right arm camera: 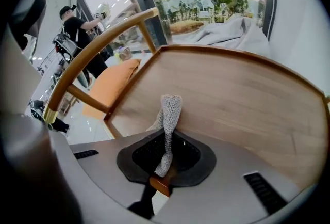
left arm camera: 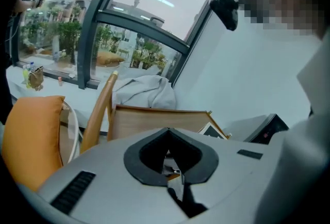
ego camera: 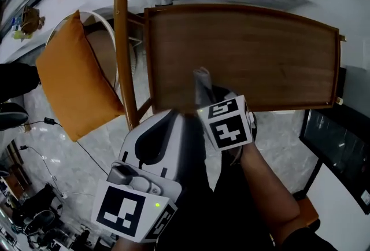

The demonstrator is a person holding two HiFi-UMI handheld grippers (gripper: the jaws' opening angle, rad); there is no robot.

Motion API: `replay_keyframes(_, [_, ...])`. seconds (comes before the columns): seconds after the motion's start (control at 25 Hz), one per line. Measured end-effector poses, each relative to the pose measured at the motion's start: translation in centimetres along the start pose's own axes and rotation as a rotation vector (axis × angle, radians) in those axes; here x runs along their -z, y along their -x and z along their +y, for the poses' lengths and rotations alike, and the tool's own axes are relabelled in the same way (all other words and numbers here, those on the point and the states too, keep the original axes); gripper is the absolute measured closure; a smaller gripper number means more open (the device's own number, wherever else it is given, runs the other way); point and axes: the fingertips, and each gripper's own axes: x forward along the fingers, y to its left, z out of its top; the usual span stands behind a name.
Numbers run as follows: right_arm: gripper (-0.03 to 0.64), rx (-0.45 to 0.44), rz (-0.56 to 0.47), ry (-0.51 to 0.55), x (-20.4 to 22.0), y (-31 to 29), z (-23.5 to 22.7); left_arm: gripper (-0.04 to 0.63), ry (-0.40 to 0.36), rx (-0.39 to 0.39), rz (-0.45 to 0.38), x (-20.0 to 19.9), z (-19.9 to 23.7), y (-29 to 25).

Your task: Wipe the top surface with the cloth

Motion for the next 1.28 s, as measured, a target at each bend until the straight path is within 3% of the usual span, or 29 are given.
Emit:
replay_keyframes(0.44, [0.575,0.219,-0.012,-0.152,9.9,9.7,-20.5,0.584,-0.09,0.115,0.143,3.9,-13.3,-10.6])
replay_keyframes(0.68, [0.574,0.311,-0.036,-0.216,13.6,13.7,-28.8,0.584,-0.124,0.145,0.214,7.3,-19.3,-15.7])
replay_keyframes(1.0, [0.575,0.403,-0.026,-0.242,17.1,18.0,-36.2,0.584,-0.133,0.181,0.246,9.3,-25.7,-19.8])
replay_keyframes(1.28, [0.575,0.476,-0.008,-0.18,18.1,18.9,-38.1,0.584,-0.135,0.141,0.227,10.0,-26.1,-20.3])
